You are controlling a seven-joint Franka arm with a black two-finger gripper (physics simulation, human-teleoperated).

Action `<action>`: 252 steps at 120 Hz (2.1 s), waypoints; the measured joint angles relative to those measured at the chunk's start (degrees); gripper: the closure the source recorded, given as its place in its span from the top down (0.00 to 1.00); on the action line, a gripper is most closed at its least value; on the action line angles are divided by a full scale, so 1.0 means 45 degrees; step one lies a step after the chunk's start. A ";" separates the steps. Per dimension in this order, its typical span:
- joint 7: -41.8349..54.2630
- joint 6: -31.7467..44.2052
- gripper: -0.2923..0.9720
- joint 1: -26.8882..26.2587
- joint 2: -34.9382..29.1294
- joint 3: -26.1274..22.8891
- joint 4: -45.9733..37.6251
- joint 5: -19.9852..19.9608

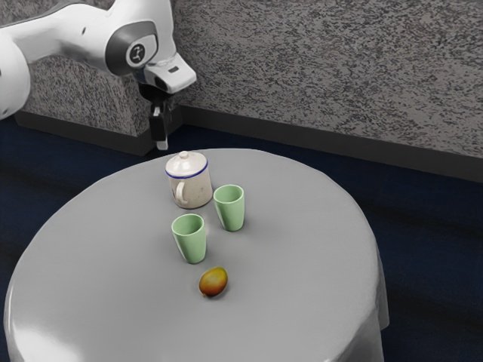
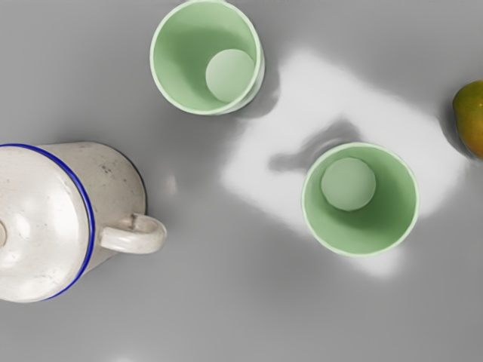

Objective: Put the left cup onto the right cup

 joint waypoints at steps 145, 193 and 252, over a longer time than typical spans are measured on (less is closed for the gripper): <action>-0.1341 0.5976 0.45 0.0341 0.2523 -0.0180 -0.3900 -0.0174; -0.2823 0.6291 0.17 0.0372 0.2499 -0.0696 -0.4327 -0.1427; -0.4226 0.5168 0.15 0.0286 0.1190 -0.0710 -0.3643 -0.0426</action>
